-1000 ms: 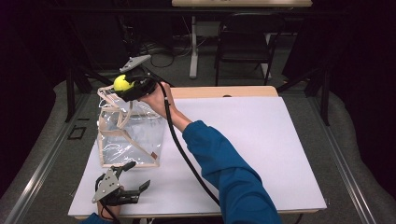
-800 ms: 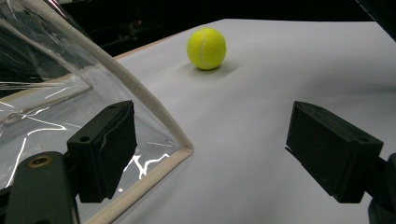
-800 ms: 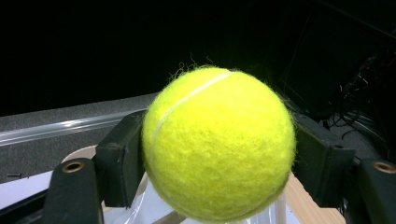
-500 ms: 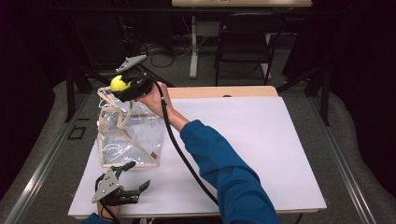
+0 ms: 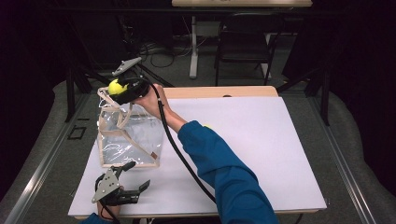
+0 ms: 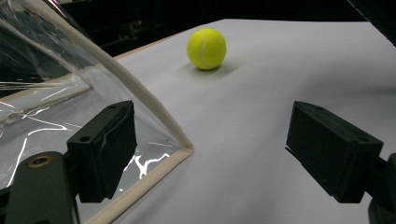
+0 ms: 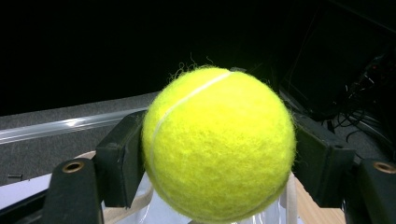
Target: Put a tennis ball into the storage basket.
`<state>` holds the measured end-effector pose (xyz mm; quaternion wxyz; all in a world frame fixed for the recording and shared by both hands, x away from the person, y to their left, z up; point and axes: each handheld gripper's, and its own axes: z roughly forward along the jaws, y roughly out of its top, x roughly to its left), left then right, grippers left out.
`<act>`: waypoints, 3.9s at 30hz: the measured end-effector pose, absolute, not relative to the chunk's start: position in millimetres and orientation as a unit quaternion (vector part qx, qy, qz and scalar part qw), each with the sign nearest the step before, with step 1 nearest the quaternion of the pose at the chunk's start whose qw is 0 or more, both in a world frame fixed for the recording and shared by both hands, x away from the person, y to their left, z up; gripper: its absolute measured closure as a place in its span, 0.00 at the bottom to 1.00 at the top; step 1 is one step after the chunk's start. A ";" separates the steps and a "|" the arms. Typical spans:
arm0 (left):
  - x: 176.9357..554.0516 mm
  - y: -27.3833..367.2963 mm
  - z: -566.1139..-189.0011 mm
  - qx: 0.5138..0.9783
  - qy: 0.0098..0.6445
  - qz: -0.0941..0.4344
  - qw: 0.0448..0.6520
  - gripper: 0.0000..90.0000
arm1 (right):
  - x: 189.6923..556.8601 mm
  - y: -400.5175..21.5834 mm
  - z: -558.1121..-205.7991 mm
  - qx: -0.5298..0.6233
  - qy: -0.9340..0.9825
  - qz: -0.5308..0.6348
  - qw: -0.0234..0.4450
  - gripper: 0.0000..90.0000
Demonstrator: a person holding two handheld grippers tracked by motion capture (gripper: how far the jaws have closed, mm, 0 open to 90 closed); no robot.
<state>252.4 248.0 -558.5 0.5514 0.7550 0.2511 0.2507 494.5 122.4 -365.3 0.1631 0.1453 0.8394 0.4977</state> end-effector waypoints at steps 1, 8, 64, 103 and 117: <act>252.4 248.0 -558.5 0.755 0.251 0.251 0.551 0.18 | 494.5 122.4 -365.3 0.145 0.839 0.498 0.163 0.29; 252.2 248.0 -558.2 0.756 0.249 0.251 0.551 0.18 | 495.8 130.7 -371.7 0.150 0.848 0.485 0.155 0.29; 252.3 244.6 -557.7 0.765 0.242 0.250 0.543 0.18 | 464.3 38.2 -369.2 0.138 0.880 0.445 0.094 0.00; 249.4 242.4 -556.1 0.761 0.238 0.258 0.545 0.18 | 439.5 -61.5 -390.8 0.180 0.871 0.442 0.116 0.00; 249.3 242.6 -555.8 0.760 0.239 0.259 0.546 0.18 | 424.0 -77.1 -407.7 0.175 0.874 0.436 0.122 0.00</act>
